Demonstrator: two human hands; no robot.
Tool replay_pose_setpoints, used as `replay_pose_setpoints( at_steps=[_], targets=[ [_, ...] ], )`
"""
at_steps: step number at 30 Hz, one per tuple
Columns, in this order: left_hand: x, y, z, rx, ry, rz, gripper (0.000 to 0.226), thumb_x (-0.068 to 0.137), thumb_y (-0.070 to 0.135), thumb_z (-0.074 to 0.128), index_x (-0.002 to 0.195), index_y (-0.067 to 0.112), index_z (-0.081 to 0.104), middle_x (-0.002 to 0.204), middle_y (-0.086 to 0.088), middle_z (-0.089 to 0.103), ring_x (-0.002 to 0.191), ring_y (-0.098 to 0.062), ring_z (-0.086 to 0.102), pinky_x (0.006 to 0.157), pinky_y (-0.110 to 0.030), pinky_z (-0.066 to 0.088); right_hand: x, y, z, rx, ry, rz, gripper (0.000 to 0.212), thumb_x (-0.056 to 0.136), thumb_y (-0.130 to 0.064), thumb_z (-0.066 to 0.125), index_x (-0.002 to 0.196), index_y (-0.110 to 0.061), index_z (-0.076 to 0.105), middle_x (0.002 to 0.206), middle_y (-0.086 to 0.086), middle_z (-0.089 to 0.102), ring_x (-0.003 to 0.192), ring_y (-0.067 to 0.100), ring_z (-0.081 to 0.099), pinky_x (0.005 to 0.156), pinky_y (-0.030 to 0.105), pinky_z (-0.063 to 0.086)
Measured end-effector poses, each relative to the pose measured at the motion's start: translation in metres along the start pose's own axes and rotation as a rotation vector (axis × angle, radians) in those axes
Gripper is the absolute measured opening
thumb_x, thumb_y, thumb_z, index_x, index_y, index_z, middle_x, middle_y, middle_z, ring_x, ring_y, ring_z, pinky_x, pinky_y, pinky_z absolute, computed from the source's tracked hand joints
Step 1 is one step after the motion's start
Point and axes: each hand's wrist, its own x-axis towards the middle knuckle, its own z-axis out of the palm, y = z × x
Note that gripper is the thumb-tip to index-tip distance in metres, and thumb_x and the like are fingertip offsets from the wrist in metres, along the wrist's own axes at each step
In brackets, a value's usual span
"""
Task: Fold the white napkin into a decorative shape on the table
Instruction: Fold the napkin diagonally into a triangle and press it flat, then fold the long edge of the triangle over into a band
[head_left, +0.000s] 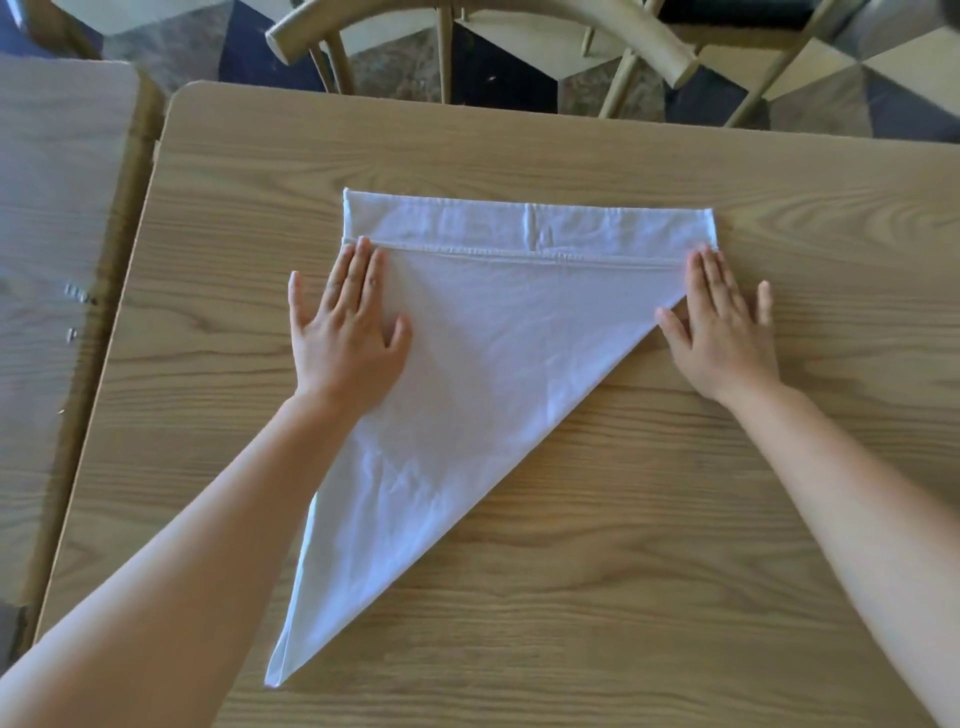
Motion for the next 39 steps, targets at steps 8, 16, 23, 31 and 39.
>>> replay_pose_setpoints(
  at_steps=[8,16,23,31,39],
  targets=[
    [0.04,-0.004,-0.033,-0.016,0.096,0.206,0.062,0.093,0.042,0.029,0.145,0.008,0.027,0.155,-0.009,0.024,0.141,-0.021,0.024,0.113,-0.05,0.011,0.018,-0.008,-0.035,0.087,0.222,-0.068,0.066,0.092,-0.04,0.03,0.147,-0.01,0.01,0.157,0.01,0.011,0.143,0.025,0.015,0.111,0.056,0.012],
    [0.107,0.017,-0.035,0.12,-0.266,0.243,0.063,0.093,0.031,0.047,0.146,0.011,0.02,0.149,-0.01,0.025,0.138,-0.029,0.021,0.111,-0.063,0.003,0.09,-0.03,-0.052,-0.042,-0.16,-0.153,0.063,0.092,-0.016,0.042,0.148,-0.018,0.013,0.156,0.005,0.016,0.141,0.021,0.016,0.11,0.046,0.015],
    [0.123,0.026,-0.05,0.131,-0.27,0.212,0.044,0.079,0.033,0.067,0.116,0.014,0.054,0.132,-0.014,0.037,0.13,-0.032,0.026,0.11,-0.062,0.001,0.094,-0.036,-0.064,-0.106,-0.001,-0.211,0.023,0.077,-0.018,0.063,0.1,-0.014,0.06,0.112,0.012,0.051,0.112,0.03,0.039,0.092,0.041,0.027],
    [0.111,0.025,-0.051,0.056,-0.087,0.395,0.031,0.08,0.015,0.064,0.11,0.012,0.054,0.095,-0.007,0.069,0.091,-0.032,0.063,0.112,-0.052,0.007,0.078,-0.018,-0.051,-0.045,0.256,-0.406,0.016,0.067,0.0,0.06,0.07,-0.012,0.051,0.069,0.009,0.061,0.074,0.032,0.054,0.082,0.036,0.023],
    [0.074,-0.004,-0.045,0.075,0.146,0.638,0.01,0.076,0.0,0.061,0.08,0.007,0.065,0.076,-0.01,0.063,0.071,-0.032,0.061,0.057,-0.038,0.047,0.042,0.02,-0.043,-0.197,0.407,-0.645,0.041,0.067,0.008,0.054,0.101,-0.012,0.067,0.068,0.007,0.056,0.06,0.029,0.052,0.071,0.038,0.029]
  ],
)
